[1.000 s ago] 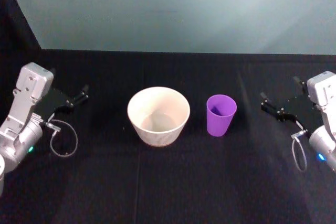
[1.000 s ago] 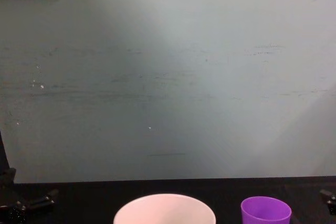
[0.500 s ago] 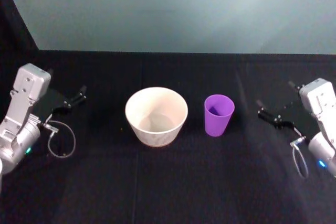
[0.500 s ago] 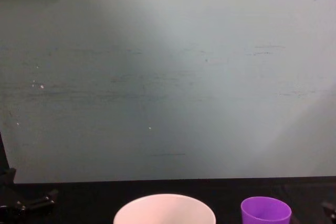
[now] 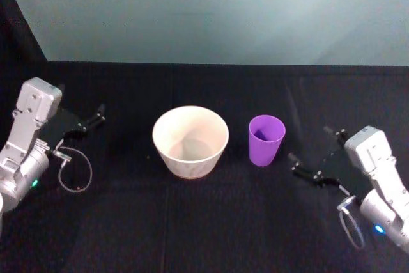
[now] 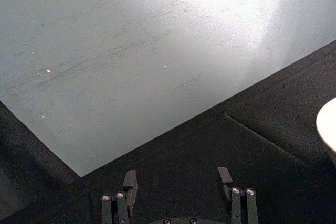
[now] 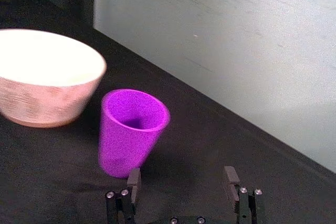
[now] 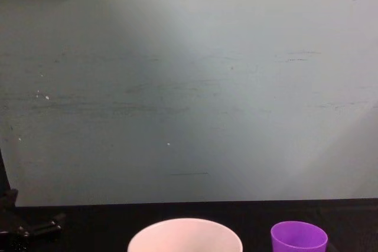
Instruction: Pick up the cup and pour the mung beans from the cup into the bowl.
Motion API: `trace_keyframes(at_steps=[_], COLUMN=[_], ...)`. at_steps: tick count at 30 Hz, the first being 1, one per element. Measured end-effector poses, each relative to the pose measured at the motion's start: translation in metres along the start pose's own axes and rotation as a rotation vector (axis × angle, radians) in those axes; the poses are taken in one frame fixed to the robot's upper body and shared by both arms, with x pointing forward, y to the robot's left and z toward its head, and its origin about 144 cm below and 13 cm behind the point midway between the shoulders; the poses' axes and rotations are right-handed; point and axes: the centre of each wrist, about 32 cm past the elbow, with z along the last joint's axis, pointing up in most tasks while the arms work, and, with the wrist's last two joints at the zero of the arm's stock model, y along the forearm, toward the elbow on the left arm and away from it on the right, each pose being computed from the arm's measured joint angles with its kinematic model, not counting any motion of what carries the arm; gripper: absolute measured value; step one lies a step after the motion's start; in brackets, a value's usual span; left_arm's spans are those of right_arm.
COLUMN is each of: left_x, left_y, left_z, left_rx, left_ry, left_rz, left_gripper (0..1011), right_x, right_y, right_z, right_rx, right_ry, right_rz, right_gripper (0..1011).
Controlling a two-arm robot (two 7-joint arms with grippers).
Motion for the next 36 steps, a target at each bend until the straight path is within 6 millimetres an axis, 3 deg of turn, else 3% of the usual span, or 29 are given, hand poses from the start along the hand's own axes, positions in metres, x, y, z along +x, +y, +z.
trace_keyframes(at_steps=[8, 22, 36], left_x=[0.0, 0.0, 0.0], left_y=[0.0, 0.0, 0.0], left_z=[0.0, 0.0, 0.0], left_rx=[0.0, 0.0, 0.0], left_ry=[0.0, 0.0, 0.0], left_rz=[0.0, 0.0, 0.0], left_gripper=[1000, 1000, 1000], right_x=[-0.017, -0.025, -0.028], right_y=[0.013, 0.038, 0.06], right_z=[0.0, 0.0, -0.001], right_rx=[0.045, 0.09, 0.069], right_ry=[0.108, 0.3, 0.357], right_rz=[0.063, 0.088, 0.11], right_gripper=[1002, 1002, 1002])
